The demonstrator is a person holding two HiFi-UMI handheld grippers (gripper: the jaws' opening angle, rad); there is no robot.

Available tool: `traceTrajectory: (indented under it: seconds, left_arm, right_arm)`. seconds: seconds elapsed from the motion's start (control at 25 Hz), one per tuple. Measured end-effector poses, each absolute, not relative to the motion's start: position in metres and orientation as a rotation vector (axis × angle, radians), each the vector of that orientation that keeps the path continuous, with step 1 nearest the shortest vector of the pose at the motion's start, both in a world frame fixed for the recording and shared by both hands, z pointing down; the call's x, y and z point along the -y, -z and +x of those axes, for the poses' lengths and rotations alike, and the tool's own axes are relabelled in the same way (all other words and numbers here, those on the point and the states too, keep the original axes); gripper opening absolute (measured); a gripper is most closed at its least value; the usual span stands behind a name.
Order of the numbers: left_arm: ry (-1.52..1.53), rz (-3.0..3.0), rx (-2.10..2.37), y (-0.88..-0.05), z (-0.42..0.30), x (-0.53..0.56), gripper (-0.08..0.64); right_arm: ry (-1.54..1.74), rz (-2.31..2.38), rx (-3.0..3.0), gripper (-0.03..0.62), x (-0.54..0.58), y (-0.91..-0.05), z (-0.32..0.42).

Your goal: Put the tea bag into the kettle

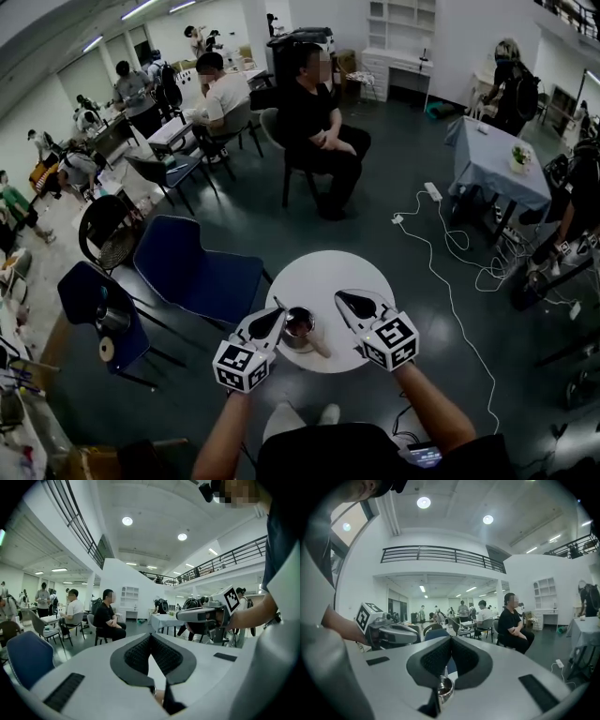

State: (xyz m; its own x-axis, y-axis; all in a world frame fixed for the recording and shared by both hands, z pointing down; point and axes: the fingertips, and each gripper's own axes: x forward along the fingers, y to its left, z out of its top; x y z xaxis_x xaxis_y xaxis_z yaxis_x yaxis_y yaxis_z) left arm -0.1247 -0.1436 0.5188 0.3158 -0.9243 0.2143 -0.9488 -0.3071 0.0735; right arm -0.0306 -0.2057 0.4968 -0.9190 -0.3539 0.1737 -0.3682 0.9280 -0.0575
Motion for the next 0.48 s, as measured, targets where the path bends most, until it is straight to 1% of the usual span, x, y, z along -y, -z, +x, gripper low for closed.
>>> traceTrajectory:
  seconds: [0.16,0.48]
  left_arm:
    - [-0.115,2.352,1.755,-0.509,-0.143,0.139,0.015]
    - [-0.086,2.333,1.792,-0.502,-0.17,0.124,0.015]
  right_arm:
    - [-0.157,0.513,2.939,0.018,0.205,-0.497,-0.05]
    - [-0.151,0.48,2.961,0.018,0.195,-0.488,-0.083]
